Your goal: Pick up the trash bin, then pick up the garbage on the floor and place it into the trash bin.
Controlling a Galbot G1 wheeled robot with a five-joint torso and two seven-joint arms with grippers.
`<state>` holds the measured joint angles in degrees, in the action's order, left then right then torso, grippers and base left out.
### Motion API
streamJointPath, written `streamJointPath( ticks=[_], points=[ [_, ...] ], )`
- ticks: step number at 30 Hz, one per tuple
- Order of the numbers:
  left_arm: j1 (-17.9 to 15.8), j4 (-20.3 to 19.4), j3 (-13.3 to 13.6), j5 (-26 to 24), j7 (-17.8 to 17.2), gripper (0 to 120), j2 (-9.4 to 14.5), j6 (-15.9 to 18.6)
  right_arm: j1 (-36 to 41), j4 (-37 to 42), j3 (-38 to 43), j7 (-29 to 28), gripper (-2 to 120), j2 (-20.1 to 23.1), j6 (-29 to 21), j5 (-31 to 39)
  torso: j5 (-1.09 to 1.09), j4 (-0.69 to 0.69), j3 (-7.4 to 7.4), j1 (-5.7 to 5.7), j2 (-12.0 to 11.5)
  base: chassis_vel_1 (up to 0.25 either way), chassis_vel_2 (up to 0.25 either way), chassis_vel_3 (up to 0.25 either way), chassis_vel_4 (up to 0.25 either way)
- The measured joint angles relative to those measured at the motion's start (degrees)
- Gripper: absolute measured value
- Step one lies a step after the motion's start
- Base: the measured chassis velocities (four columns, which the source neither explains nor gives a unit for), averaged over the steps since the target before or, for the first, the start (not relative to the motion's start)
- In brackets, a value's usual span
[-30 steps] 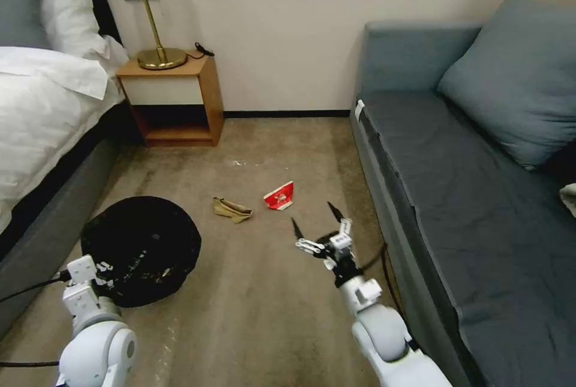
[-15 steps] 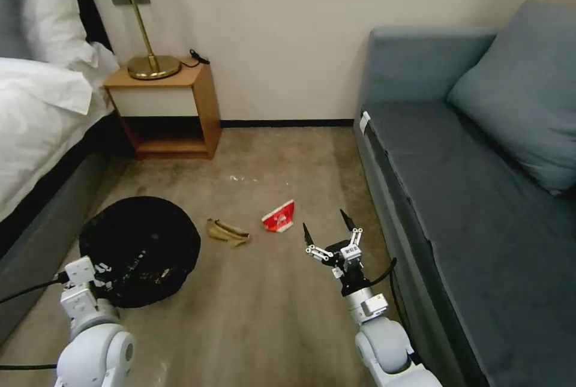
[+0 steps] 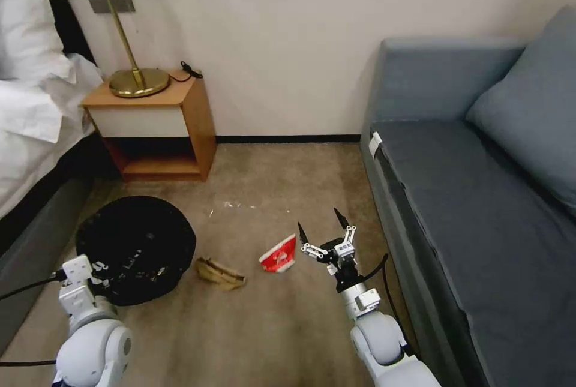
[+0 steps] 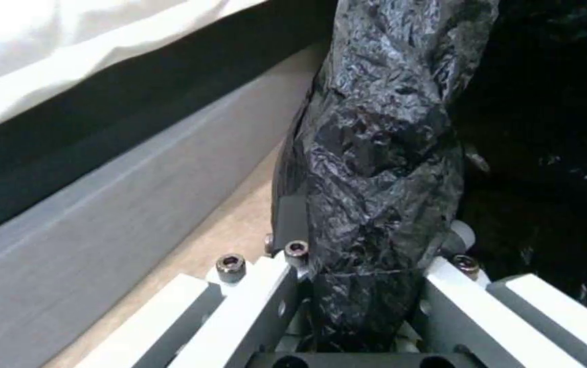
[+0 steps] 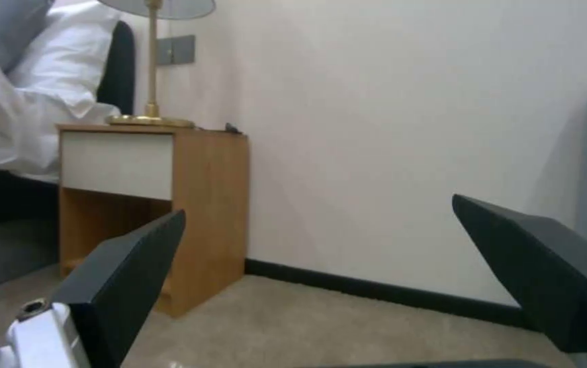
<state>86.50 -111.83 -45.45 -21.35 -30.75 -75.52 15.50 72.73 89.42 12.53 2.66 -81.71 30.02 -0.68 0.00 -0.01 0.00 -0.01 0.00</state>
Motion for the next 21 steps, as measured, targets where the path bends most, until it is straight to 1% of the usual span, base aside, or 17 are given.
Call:
streamJointPath(
  ticks=[4,6,7,9,12,13,14,16,17,18,20,21],
  points=[
    [-0.14,-0.13,0.01,-0.07,0.02,2,-0.04,0.02,-1.11,-0.4,-1.32,-0.85,100,0.27,-0.33,0.3,0.0,0.0,0.01,0.01,0.0,-0.212,0.217,0.219,-0.219],
    [-0.16,-0.14,0.01,-0.08,0.03,2,-0.04,0.03,-2.47,-0.43,-3.02,-1.12,100,1.49,-2.56,1.49,0.01,-0.01,0.01,0.03,0.0,-0.125,0.15,0.156,-0.154],
    [-0.16,-0.14,0.01,-0.08,0.03,2,-0.04,0.03,-2.47,-0.43,-3.02,-1.12,100,1.49,-2.56,1.49,0.01,-0.01,0.01,0.03,0.0,-0.091,0.115,0.156,-0.154],
    [-0.09,-0.16,0.04,-0.09,0.04,2,-0.1,0.03,-4.53,-0.57,-5.58,-1.18,100,3.49,-5.73,3.62,0.0,-0.01,0.01,0.03,0.0,-0.046,0.058,0.022,-0.037],
    [0.13,-0.38,0.03,-0.05,0.04,2,-0.14,0.03,-9.17,-0.68,-12.11,-1.91,100,8.26,-13.79,7.64,0.01,0.0,0.0,0.02,0.0,0.0,0.0,0.0,0.0],
    [0.13,-0.38,0.03,-0.05,0.04,2,-0.14,0.03,-9.17,-0.68,-12.11,-1.91,100,8.26,-13.79,7.64,0.01,0.0,0.0,0.02,0.0,0.0,0.0,0.0,0.0],
    [0.2,-0.42,0.0,-0.05,0.04,2,-0.13,0.03,-11.01,-0.51,-14.74,-1.67,100,10.11,-16.92,9.47,0.01,0.01,0.0,0.01,0.0,0.065,-0.038,-0.033,0.037],
    [0.26,-0.47,-0.06,-0.04,0.03,2,-0.03,0.04,-15.57,0.2,-21.52,-0.49,100,13.61,-25.03,14.07,0.01,0.01,0.0,0.01,0.0,0.0,0.0,0.0,0.0],
    [0.26,-0.47,-0.06,-0.04,0.03,2,-0.03,0.04,-15.57,0.2,-21.52,-0.49,100,13.61,-25.03,14.07,0.01,0.01,0.0,0.01,0.0,0.0,0.0,0.0,0.0],
    [0.27,-0.5,-0.09,-0.04,0.03,2,-0.02,0.05,-19.17,0.34,-26.15,-0.23,100,15.5,-30.13,17.9,0.01,0.01,0.0,0.01,0.0,0.0,0.0,0.0,0.0],
    [0.18,-0.5,-0.12,-0.05,0.03,2,-0.18,0.07,-25.68,-0.05,-34.71,-1.76,100,16.92,-36.04,24.71,0.01,0.0,0.0,0.01,0.0,0.0,0.0,0.0,0.0],
    [0.09,-0.49,-0.11,-0.02,0.04,2,-0.39,0.09,-29.0,-0.43,-38.85,-2.75,100,17.12,-38.71,27.78,0.01,0.02,0.0,0.01,0.0,0.0,0.0,0.0,0.0]
  ],
)
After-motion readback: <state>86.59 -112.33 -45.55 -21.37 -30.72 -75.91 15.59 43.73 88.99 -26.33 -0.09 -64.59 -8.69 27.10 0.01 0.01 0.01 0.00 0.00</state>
